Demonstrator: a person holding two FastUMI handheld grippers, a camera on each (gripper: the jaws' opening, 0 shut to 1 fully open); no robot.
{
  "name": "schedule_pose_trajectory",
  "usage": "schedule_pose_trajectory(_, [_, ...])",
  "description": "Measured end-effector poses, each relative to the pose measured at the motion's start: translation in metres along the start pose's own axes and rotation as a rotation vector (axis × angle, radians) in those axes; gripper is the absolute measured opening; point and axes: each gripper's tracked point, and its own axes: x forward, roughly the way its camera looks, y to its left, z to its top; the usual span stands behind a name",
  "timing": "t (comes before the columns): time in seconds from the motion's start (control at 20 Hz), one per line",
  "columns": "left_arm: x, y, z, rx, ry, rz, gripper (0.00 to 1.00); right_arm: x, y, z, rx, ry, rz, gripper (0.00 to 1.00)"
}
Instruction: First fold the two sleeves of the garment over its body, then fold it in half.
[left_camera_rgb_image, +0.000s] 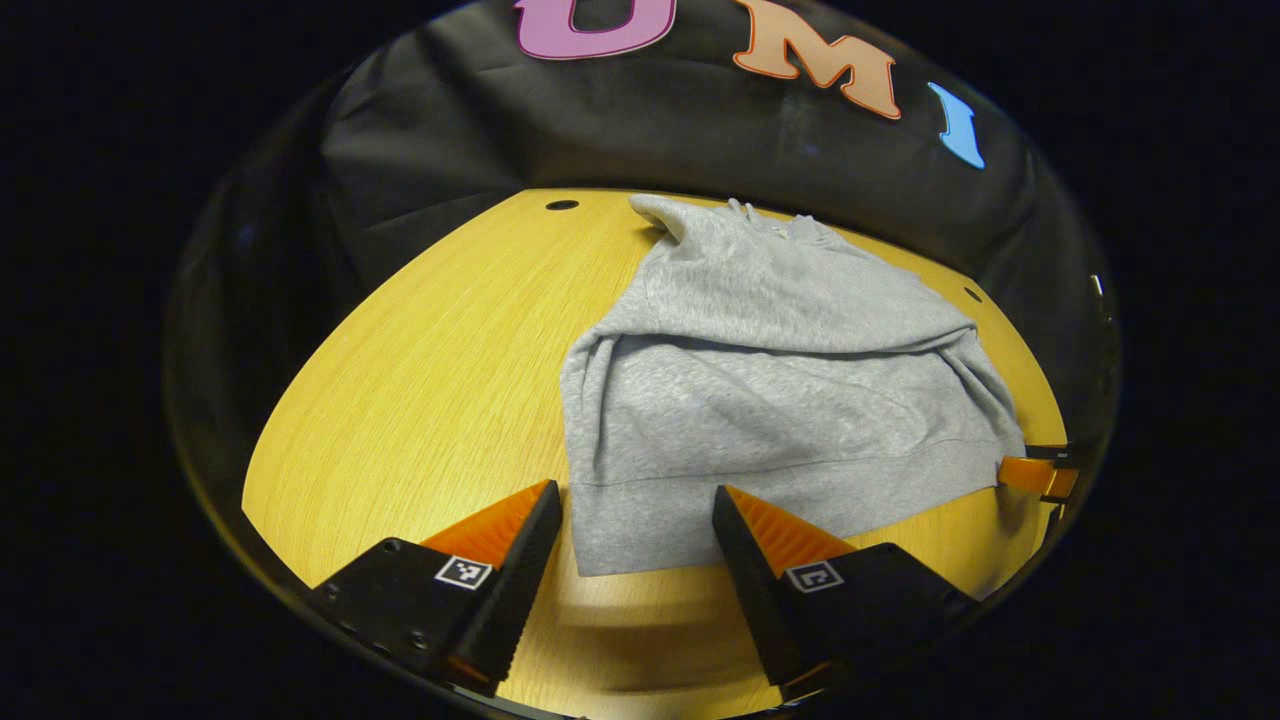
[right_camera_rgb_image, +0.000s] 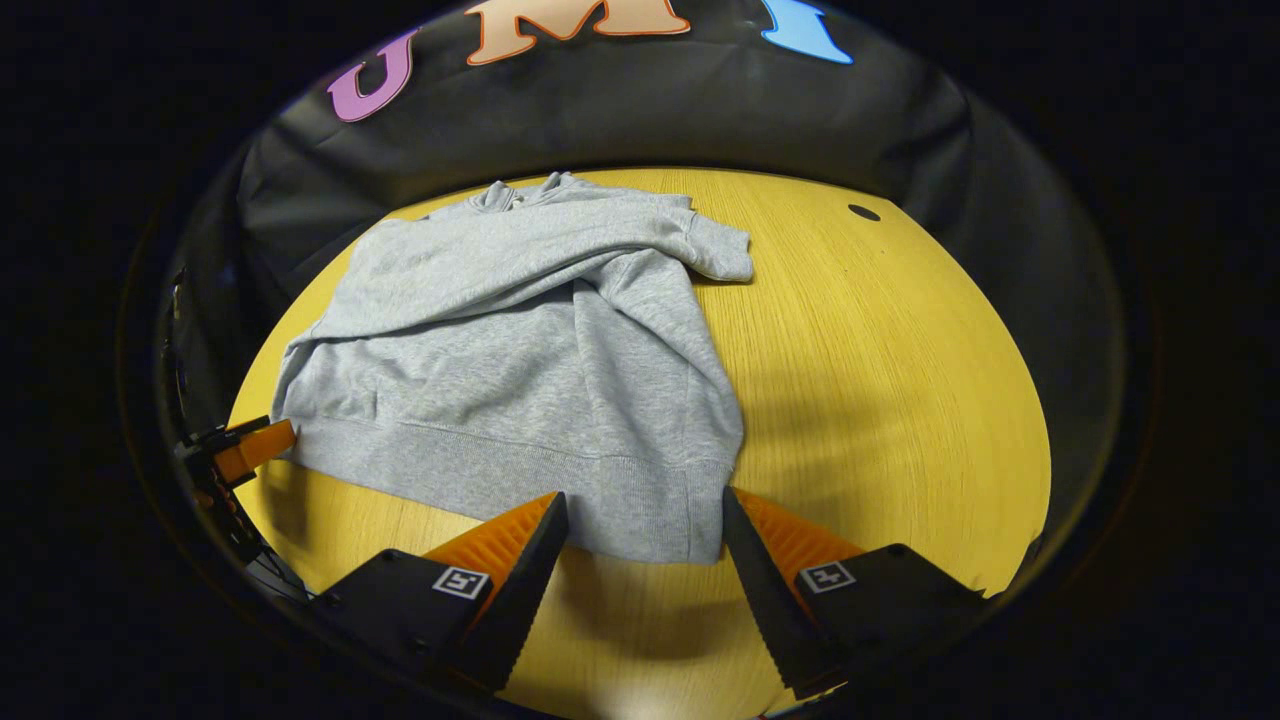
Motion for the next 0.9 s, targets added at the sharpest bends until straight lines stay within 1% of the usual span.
schedule_pose_trajectory(0.05, [0.001, -0.002, 0.001, 0.005, 0.0, -0.011, 0.88, 0.001, 0.0, 0.0, 0.009, 0.006, -0.002, 0.89])
schedule_pose_trajectory(0.1, [0.001, -0.005, 0.001, 0.008, -0.003, -0.02, 0.82, 0.001, -0.001, 0.001, 0.024, 0.015, -0.005, 0.84])
schedule_pose_trajectory(0.15, [0.001, -0.007, 0.002, 0.007, -0.004, -0.032, 0.77, 0.002, 0.0, 0.002, 0.04, 0.025, -0.009, 0.75])
schedule_pose_trajectory(0.2, [0.003, -0.01, 0.003, 0.003, -0.009, -0.045, 0.67, 0.003, 0.0, 0.002, 0.045, 0.031, -0.004, 0.65])
schedule_pose_trajectory(0.25, [0.005, -0.013, 0.004, -0.007, -0.011, -0.065, 0.6, 0.004, 0.004, 0.002, 0.064, 0.041, 0.01, 0.55])
schedule_pose_trajectory(0.3, [0.005, -0.019, 0.006, -0.031, -0.015, -0.095, 0.4, 0.005, 0.008, 0.003, 0.086, 0.046, 0.029, 0.44])
schedule_pose_trajectory(0.35, [0.004, -0.022, 0.006, -0.057, -0.016, -0.107, 0.27, 0.004, 0.01, 0.002, 0.106, 0.055, 0.036, 0.25])
schedule_pose_trajectory(0.4, [0.004, -0.022, 0.008, -0.072, -0.019, -0.117, 0.11, 0.005, 0.01, 0.002, 0.116, 0.055, 0.037, 0.2])
schedule_pose_trajectory(0.5, [0.005, -0.023, 0.008, -0.087, -0.011, -0.129, 0.04, 0.006, 0.012, 0.002, 0.143, 0.064, 0.049, 0.09])
schedule_pose_trajectory(0.55, [0.006, -0.023, 0.009, -0.092, -0.007, -0.125, 0.02, 0.003, 0.015, 0.001, 0.153, 0.076, 0.057, 0.06])
schedule_pose_trajectory(0.6, [0.006, -0.023, 0.009, -0.089, -0.006, -0.118, 0.0, 0.005, 0.015, 0.002, 0.149, 0.071, 0.06, 0.06])
schedule_pose_trajectory(0.65, [0.006, -0.023, 0.01, -0.082, -0.011, -0.109, 0.0, 0.004, 0.014, 0.002, 0.144, 0.063, 0.057, 0.03])
schedule_pose_trajectory(0.75, [0.008, -0.024, 0.011, -0.077, -0.016, -0.101, 0.0, 0.001, 0.015, 0.004, 0.134, 0.035, 0.046, 0.03])
schedule_pose_trajectory(0.9, [0.006, -0.029, 0.023, -0.106, -0.032, -0.13, 0.0, -0.001, 0.017, 0.01, 0.14, -0.001, 0.046, 0.03])
